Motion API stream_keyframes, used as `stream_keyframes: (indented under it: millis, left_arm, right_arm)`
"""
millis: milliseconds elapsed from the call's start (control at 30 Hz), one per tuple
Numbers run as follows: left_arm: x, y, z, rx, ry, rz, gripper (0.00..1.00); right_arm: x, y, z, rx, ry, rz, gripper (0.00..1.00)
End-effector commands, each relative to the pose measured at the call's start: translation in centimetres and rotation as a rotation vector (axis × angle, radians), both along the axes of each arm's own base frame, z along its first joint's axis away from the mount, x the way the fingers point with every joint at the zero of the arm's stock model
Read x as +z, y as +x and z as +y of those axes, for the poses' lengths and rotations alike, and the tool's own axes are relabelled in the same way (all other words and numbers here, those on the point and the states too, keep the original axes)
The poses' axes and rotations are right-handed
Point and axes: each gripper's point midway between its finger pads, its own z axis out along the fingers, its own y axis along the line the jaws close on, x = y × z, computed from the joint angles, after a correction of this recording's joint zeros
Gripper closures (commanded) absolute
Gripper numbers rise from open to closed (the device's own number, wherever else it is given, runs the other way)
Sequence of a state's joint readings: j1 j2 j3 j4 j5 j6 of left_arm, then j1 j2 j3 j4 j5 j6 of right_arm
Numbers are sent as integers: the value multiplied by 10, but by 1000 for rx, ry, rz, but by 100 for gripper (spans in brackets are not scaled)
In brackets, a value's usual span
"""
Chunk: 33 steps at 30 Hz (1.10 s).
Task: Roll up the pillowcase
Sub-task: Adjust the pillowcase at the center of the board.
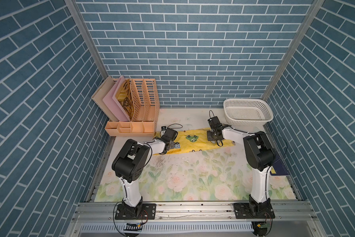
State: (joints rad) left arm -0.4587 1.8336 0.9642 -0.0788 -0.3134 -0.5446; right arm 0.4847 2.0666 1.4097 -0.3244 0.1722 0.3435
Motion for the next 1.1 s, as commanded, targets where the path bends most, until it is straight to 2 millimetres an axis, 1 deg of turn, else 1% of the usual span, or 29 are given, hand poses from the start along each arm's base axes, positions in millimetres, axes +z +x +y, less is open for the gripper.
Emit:
stream_keyframes:
  millis: [0,67,100,133,167,233,300,367,500,600,633,667,700,733,800,833,900,933,1000,1033,1067]
  left_arm:
    - [-25,-32,10,23,-3,93,100]
    - [-34,-46,13,27,7,124,100]
    - [-38,-53,15,32,12,142,100]
    - [-42,-59,16,31,18,155,100]
    - [-45,-66,16,32,15,167,100]
    - [-48,-79,9,19,-11,180,100]
    - [-50,-95,-6,-7,-32,192,100]
    - [-54,-110,-21,-33,-46,219,100]
    - [-60,-136,-57,-107,-100,255,100]
    - [-54,-144,-87,-161,-134,265,100]
    - [-49,-145,-92,-165,-120,266,100]
    - [-41,-144,-94,-162,-99,259,100]
    - [-28,-143,-99,-158,-100,240,100]
    - [-18,-145,-100,-151,-107,235,100]
    - [13,-153,-108,-151,-186,180,100]
    - [24,-157,-112,-157,-234,157,100]
    - [54,-162,-129,-217,-357,94,100]
    - [64,-161,-132,-233,-384,69,100]
    - [89,-150,-136,-274,-378,-16,100]
    - [98,-144,-135,-289,-357,-48,100]
    - [105,-134,-129,-278,-330,-75,100]
  right_arm:
    - [-21,-3,-1,-6,-38,64,100]
    - [-29,2,3,7,-41,78,100]
    - [-27,6,6,12,-43,76,100]
    - [-39,7,7,17,-54,99,100]
    - [-40,13,11,29,-46,95,100]
    - [-41,24,26,80,-20,84,100]
    - [-42,37,43,133,6,77,100]
    - [-45,44,58,165,26,98,100]
    - [-42,62,88,216,83,86,100]
    - [-34,78,116,289,165,75,100]
    - [-28,83,120,297,168,70,100]
    - [-15,90,123,302,165,44,100]
    - [-1,95,122,304,156,10,100]
    - [14,99,120,302,148,-30,100]
    - [49,104,114,302,131,-122,96]
    - [62,103,113,312,132,-151,95]
    - [88,97,111,333,140,-192,95]
    - [97,93,112,350,152,-204,94]
    - [115,78,112,362,186,-224,93]
    - [119,70,112,365,197,-238,93]
    - [137,53,117,395,246,-268,90]
